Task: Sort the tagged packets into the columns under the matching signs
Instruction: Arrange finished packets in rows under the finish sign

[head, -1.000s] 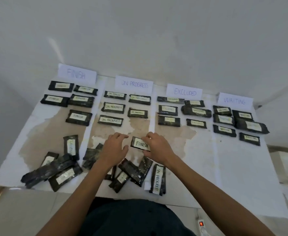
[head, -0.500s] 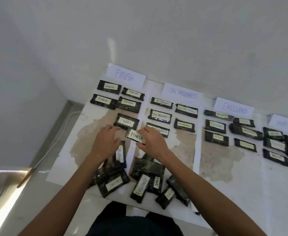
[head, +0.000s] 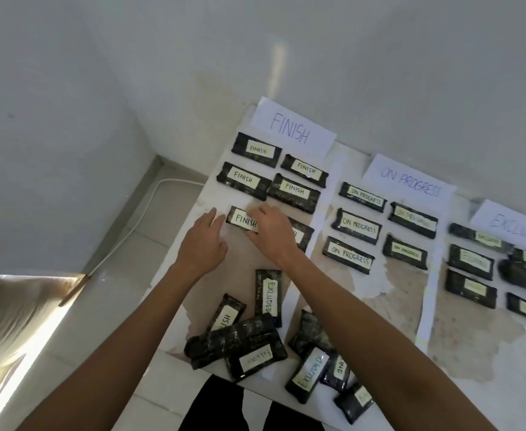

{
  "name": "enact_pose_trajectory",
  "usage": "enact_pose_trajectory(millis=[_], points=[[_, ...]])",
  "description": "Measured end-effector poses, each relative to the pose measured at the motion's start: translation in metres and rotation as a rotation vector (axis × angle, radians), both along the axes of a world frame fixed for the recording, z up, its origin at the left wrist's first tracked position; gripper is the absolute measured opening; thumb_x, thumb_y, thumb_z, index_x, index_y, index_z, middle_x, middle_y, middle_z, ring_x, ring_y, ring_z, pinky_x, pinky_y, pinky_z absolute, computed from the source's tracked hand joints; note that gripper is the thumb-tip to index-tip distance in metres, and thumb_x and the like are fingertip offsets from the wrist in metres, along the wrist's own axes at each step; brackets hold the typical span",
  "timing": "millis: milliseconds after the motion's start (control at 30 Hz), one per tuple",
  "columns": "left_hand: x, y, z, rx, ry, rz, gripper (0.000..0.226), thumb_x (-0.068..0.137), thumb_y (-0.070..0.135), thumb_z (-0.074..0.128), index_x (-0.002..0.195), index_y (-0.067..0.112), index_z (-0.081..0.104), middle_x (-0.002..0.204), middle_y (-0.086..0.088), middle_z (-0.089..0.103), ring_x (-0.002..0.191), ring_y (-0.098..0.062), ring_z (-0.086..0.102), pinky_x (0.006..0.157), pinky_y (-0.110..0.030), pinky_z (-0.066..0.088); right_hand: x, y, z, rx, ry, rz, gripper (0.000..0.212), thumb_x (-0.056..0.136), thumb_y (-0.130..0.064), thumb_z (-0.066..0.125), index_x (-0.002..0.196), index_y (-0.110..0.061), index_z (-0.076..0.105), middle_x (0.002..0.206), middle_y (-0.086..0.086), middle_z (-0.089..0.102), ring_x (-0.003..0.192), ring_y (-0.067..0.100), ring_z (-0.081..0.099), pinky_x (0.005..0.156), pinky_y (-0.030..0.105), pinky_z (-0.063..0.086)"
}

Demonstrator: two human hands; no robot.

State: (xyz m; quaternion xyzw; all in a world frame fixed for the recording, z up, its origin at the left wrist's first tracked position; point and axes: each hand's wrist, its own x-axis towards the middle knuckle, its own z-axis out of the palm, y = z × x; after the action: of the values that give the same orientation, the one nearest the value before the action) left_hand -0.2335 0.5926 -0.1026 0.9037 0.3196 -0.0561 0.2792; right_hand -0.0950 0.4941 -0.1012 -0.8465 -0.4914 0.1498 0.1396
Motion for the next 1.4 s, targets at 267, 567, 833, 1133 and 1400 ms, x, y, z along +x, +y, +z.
enact_pose_trajectory(millis=[267, 567, 833, 1133, 1400], points=[[-0.006, 0.015, -0.023, -0.001, 0.064, -0.016, 0.063, 0.086, 0.013, 0.055, 0.142, 0.001, 0.030, 0.153, -0.019, 0.023, 0.140, -0.033, 0.022, 0.113, -0.041, 0.023, 0.000, 0.027, -0.028, 0.013, -0.037, -0.004, 0.032, 0.075, -0.015, 0.073, 0.104, -0.007, 0.064, 0.103, 0.012, 0.062, 0.093, 0.032, 0.057, 0.074, 0.040, 0.045], [-0.027, 0.001, -0.014, -0.073, 0.084, -0.021, 0.057, 0.086, 0.016, 0.056, 0.139, 0.004, 0.039, 0.148, -0.017, 0.033, 0.134, -0.034, 0.033, 0.108, -0.043, 0.032, -0.018, 0.007, -0.006, -0.045, -0.021, 0.325, 0.038, 0.079, 0.006, 0.055, 0.114, -0.009, 0.063, 0.118, 0.016, 0.056, 0.107, 0.034, 0.051, 0.089, 0.047, 0.045], [-0.086, -0.033, -0.012, -0.117, 0.060, 0.096, 0.051, 0.087, 0.017, 0.056, 0.136, 0.010, 0.045, 0.142, -0.011, 0.042, 0.128, -0.028, 0.040, 0.106, -0.038, 0.034, -0.068, -0.024, -0.001, -0.458, -0.055, 0.852, 0.059, 0.077, -0.032, 0.071, 0.130, -0.021, 0.047, 0.125, 0.010, 0.044, 0.107, 0.027, 0.045, 0.088, 0.040, 0.043], [-0.109, -0.046, -0.002, -0.237, 0.038, 0.148, 0.040, 0.086, 0.014, 0.056, 0.126, 0.011, 0.055, 0.128, -0.012, 0.054, 0.116, -0.027, 0.051, 0.098, -0.036, 0.041, -0.081, -0.028, -0.004, -0.439, 0.029, 0.711, 0.044, 0.076, -0.019, 0.070, 0.115, -0.014, 0.051, 0.116, 0.010, 0.051, 0.103, 0.026, 0.048, 0.080, 0.037, 0.041], [-0.099, -0.056, 0.016, -0.454, -0.012, 0.240, 0.030, 0.089, 0.015, 0.053, 0.118, 0.019, 0.062, 0.111, -0.003, 0.067, 0.097, -0.016, 0.060, 0.073, -0.025, 0.049, -0.058, -0.033, 0.024, -0.169, 0.784, -0.047, 0.028, 0.073, -0.004, 0.076, 0.092, -0.015, 0.059, 0.098, 0.009, 0.062, 0.086, 0.017, 0.056, 0.073, 0.025, 0.048]])
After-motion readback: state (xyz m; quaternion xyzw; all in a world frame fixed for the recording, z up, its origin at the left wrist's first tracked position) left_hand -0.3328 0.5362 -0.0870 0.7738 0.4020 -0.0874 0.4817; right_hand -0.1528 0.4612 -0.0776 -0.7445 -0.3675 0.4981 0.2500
